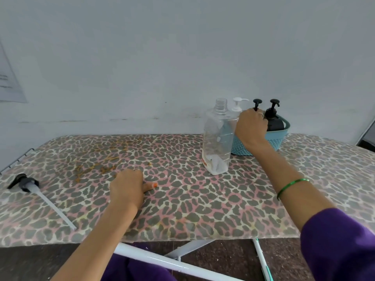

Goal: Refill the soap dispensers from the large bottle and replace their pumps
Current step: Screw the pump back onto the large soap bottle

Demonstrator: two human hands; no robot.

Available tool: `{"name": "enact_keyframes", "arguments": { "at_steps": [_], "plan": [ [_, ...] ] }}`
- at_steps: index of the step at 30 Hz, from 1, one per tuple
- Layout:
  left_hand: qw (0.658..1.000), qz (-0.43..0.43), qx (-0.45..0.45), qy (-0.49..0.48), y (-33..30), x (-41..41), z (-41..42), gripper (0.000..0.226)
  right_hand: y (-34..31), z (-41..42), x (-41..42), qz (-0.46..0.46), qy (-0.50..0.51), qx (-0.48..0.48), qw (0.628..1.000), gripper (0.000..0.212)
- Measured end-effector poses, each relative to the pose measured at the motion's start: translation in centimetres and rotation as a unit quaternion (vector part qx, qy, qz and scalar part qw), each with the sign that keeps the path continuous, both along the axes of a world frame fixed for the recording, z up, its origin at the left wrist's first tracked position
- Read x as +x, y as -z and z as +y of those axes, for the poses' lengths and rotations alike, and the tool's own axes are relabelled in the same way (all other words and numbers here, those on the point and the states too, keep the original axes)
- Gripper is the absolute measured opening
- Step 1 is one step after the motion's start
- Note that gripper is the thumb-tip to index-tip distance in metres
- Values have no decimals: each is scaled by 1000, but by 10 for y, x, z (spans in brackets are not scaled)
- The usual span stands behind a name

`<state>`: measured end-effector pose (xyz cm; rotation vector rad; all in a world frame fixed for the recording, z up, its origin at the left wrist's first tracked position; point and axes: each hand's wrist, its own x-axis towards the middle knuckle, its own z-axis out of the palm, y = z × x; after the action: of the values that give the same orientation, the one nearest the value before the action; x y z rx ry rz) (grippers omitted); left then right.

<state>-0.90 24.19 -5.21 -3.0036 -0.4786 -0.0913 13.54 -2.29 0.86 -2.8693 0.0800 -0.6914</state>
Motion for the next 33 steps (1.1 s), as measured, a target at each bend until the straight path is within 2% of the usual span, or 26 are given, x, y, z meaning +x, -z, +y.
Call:
{"name": "enact_keyframes", "arguments": {
  "at_steps": [4,6,9,12,14,16,19,23,26,30,33],
  "plan": [
    [1000,-4,14,8,-1,-6,-3,45,13,-12,-4,17,-49,47,998,34],
    [1000,-17,19,12,-2,-10,-4,47,13,-19,-6,-5,-69,104,992,33],
    [999,-21,-23,5,-3,-17,-1,50,2,-21,-23,-99,-115,221,963,37],
    [991,-44,-124,-11,-7,-27,10,47,-21,-10,-54,-206,-149,312,916,33],
    [981,-105,-160,-12,-12,-40,18,47,-37,5,-78,-292,-161,321,886,31],
    [973,-176,-150,-16,-18,-55,28,48,-54,27,-103,-357,-180,322,858,29],
    [966,-224,-118,-48,-23,-74,49,45,-68,73,-136,-381,-252,309,834,23],
    [961,-228,-99,-117,-22,-95,84,42,-54,140,-149,-294,-390,270,830,15],
    [957,-220,-92,-166,-13,-111,113,36,-31,191,-145,-165,-467,191,847,13],
    [949,-240,-79,-190,7,-125,144,31,-6,259,-140,0,-484,24,875,29],
    [949,-228,-81,-200,21,-128,157,34,2,312,-140,115,-474,-44,872,34]
  ]
}}
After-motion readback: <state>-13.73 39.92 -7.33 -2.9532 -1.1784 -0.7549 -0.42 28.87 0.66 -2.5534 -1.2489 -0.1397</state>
